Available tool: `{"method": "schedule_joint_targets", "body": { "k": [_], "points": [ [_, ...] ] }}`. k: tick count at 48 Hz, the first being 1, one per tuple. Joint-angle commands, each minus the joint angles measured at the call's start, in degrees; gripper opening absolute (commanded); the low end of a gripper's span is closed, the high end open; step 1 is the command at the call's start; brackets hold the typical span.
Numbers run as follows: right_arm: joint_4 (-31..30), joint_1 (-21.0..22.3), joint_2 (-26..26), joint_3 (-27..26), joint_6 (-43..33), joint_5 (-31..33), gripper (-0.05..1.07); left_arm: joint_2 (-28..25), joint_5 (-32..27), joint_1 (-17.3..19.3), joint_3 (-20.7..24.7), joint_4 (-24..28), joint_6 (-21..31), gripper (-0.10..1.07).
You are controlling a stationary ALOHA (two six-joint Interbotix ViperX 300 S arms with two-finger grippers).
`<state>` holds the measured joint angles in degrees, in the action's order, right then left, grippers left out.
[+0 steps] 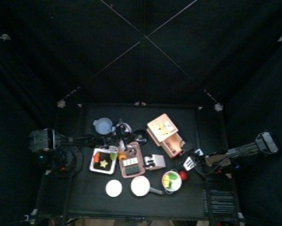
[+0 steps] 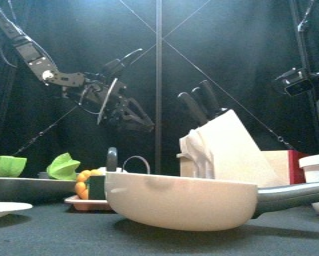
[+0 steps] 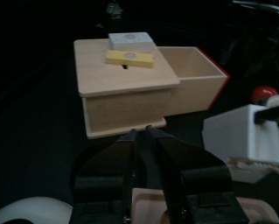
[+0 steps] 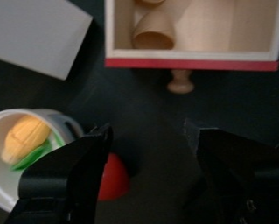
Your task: Drop apple outside drawer
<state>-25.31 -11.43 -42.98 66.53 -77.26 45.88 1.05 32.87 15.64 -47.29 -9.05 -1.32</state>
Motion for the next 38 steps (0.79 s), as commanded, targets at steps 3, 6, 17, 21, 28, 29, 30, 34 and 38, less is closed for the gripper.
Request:
{"method": "schedule_joint_targets", "body": {
  "k": [3, 6, 17, 21, 28, 29, 30, 34, 38],
  "points": [
    [-1.23, 3.87, 0.35, 0.70, -0.26, -2.29, 0.96, -1.85, 0.70, 2.20, 5.19, -3.87, -0.26, 0.60],
    [-0.70, 5.89, 0.62, 1.67, -0.09, -4.57, 0.96, -3.25, 0.70, 2.90, 7.38, -4.66, -0.26, 0.58],
    [-0.62, 11.43, 1.32, 3.96, 0.00, -9.40, 0.96, -7.91, 0.35, 4.92, 14.50, -3.96, -0.26, 0.55],
    [-0.79, 12.30, 1.49, 4.39, -0.09, -10.02, 0.96, -9.67, 0.26, 5.19, 16.61, -4.04, -0.26, 0.55],
    [-0.88, 13.10, 1.93, 4.48, 0.09, -12.39, 0.96, -12.30, 0.26, 5.80, 19.95, -4.13, -0.26, 0.55],
    [-0.88, 13.27, 2.02, 4.48, 0.18, -12.66, 0.96, -12.66, 0.26, 5.89, 20.48, -4.13, -0.26, 0.55],
    [-0.97, 13.36, 2.20, 4.48, 0.18, -13.01, 0.96, -12.92, 0.26, 5.98, 20.83, -4.13, -0.26, 0.55],
    [-1.05, 13.97, 2.72, 4.57, 0.26, -13.80, 0.96, -14.33, 0.18, 6.15, 22.76, -4.22, -0.18, 0.55],
    [-1.14, 14.41, 3.34, 4.66, 0.26, -14.15, 0.95, -15.56, -0.09, 6.06, 24.26, -4.22, -0.09, 0.55]
  ]
}}
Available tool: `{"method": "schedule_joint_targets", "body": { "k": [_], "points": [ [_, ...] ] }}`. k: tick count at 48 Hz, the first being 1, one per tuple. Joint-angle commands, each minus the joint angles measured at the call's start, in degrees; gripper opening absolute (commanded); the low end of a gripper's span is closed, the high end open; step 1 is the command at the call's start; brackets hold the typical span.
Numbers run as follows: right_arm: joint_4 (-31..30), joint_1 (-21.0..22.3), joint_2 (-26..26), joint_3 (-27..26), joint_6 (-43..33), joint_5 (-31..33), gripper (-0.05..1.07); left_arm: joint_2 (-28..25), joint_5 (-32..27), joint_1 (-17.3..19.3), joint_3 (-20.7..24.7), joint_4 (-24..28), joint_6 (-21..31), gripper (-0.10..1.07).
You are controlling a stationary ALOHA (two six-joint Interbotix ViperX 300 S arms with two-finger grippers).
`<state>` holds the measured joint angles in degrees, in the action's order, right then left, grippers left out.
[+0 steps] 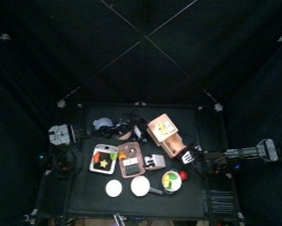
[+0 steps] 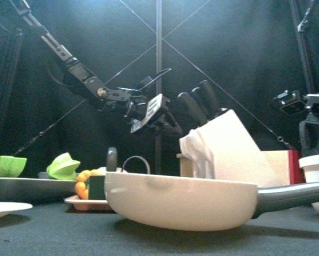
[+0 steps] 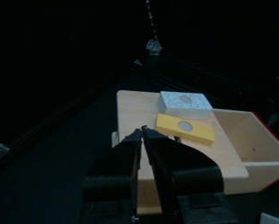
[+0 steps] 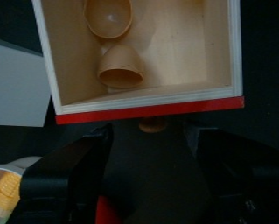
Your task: Drop apple outside drawer
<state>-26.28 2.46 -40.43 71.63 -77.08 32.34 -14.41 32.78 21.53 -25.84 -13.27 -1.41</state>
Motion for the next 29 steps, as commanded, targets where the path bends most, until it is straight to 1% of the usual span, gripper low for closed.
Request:
{"method": "schedule_joint_targets", "body": {
  "k": [1, 5, 17, 24, 29],
  "points": [
    [-0.18, 0.53, 0.88, -0.35, 0.00, -0.62, 0.95, -0.44, -0.09, 0.09, 3.16, 0.00, 0.00, 0.55],
    [-0.18, 0.70, 1.14, -0.44, 0.00, -0.70, 0.94, -1.49, -0.97, -0.09, 4.57, -0.18, 0.00, 0.55],
    [-0.44, 1.05, 1.49, -0.35, -0.18, -1.58, 0.84, -3.52, -5.89, -0.26, 8.44, -0.35, 0.00, 0.55],
    [-0.44, 1.49, 1.67, -0.18, -0.26, -1.67, 0.79, -5.27, -9.93, -0.26, 10.90, -0.35, 0.09, 0.55],
    [-0.35, 1.85, 1.76, -0.18, -0.26, -1.67, 0.76, -6.24, -13.89, -0.26, 12.39, -0.35, 0.09, 0.55]
  ]
}}
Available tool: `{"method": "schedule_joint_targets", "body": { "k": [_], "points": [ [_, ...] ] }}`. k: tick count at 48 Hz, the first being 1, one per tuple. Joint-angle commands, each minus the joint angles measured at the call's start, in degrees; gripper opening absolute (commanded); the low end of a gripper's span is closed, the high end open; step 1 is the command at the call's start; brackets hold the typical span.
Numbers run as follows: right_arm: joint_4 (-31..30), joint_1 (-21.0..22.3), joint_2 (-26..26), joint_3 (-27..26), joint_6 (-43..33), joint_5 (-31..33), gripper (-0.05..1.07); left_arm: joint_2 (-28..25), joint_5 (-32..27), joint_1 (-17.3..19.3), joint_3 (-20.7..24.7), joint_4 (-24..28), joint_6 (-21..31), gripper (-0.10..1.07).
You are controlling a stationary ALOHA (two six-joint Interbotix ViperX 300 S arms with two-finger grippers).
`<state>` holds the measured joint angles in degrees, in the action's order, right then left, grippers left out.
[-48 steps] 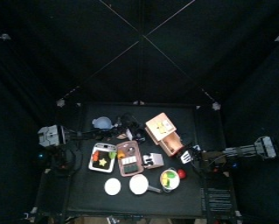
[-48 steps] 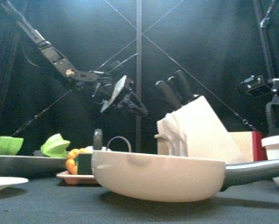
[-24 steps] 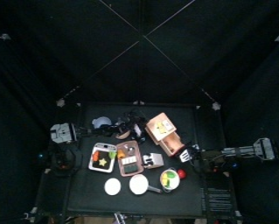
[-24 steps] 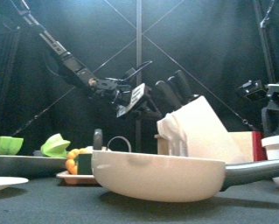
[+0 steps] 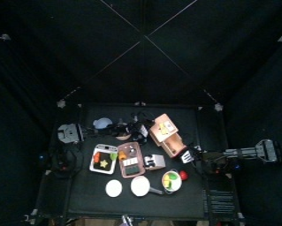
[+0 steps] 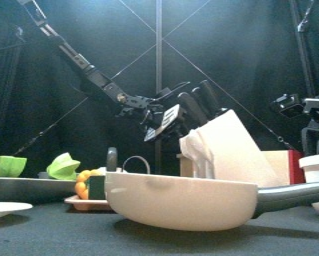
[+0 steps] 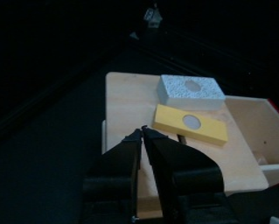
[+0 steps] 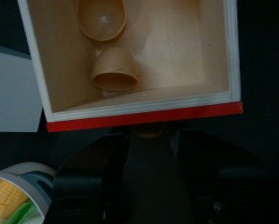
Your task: Drop apple outside drawer
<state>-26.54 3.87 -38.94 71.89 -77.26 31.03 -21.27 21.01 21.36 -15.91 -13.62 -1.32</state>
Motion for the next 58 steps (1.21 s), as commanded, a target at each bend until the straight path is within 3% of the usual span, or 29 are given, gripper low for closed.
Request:
{"method": "schedule_joint_targets", "body": {
  "k": [1, 14, 43, 58],
  "points": [
    [-0.18, 0.53, 0.26, -0.35, 0.00, -0.35, 0.75, 0.53, -2.72, -0.09, 2.64, 0.00, 0.00, 0.55],
    [-0.44, 1.76, 0.44, -0.35, 0.18, -2.81, 0.71, -0.79, -8.35, 0.35, 4.31, -2.11, 0.00, 0.55],
    [-1.58, 3.60, 2.11, -0.62, 0.18, -4.66, 0.69, -0.79, -9.05, 0.35, 4.13, -3.43, -0.09, 0.55],
    [-1.67, 3.69, 1.93, -0.97, 0.09, -4.57, 0.61, -0.79, -9.05, 0.35, 4.04, -3.52, -0.09, 0.55]
  ]
}}
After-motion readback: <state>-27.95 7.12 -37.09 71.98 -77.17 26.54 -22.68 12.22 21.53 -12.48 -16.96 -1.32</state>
